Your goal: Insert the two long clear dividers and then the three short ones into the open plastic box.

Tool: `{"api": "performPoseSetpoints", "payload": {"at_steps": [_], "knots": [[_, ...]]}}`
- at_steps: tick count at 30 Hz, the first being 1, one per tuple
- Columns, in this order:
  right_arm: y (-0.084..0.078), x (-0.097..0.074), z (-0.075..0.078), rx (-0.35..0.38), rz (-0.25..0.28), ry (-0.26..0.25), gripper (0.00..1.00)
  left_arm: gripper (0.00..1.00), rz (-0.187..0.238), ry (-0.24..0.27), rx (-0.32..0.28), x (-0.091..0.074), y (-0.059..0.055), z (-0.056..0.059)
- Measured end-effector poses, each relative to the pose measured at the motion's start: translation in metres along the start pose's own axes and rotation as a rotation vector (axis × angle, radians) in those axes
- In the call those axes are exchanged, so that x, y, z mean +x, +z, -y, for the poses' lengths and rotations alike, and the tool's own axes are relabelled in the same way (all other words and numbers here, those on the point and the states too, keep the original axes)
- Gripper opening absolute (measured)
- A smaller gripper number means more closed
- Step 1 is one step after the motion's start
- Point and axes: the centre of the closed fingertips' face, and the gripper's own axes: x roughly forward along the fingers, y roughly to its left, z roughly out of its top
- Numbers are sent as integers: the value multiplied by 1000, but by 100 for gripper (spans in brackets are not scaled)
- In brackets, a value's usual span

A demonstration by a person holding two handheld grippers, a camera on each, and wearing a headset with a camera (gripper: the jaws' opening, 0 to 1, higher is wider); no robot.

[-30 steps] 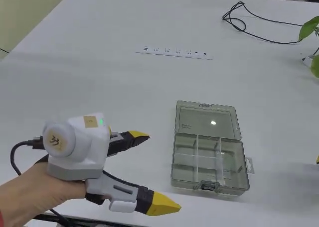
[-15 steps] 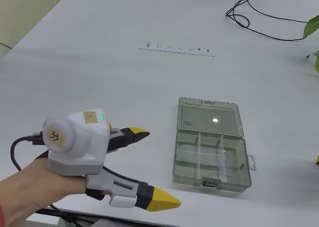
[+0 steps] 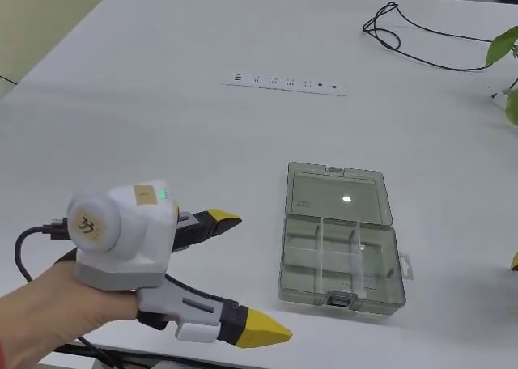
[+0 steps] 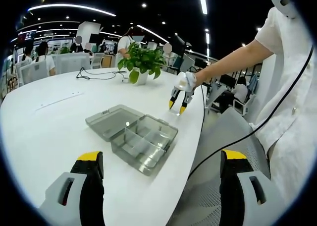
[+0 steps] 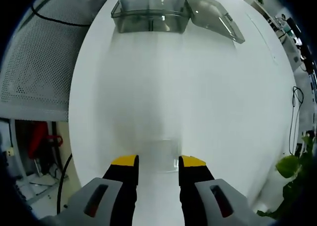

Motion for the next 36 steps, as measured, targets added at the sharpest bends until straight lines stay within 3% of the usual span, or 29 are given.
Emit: {"api": "performPoseSetpoints", "payload": {"at_steps": [8,19,26,31,32,36], "knots": [[21,-19,0,24,65,-51,33,100,8,-2,4,-1,5,-1],[75,-60,0,44,176,-158,33,96,62,-6,-33,4,29,1],[111,-83,-6,37,226,-196,32,89,100,-8,-80,11,46,3],[140,-99,-11,46,266,-225,32,82,102,-24,-125,20,54,13],[140,-96,-7,40,276,-228,32,79,113,-32,-147,23,58,16],[161,-104,-15,33,300,-237,32,71,115,-48,-210,31,64,22]]}}
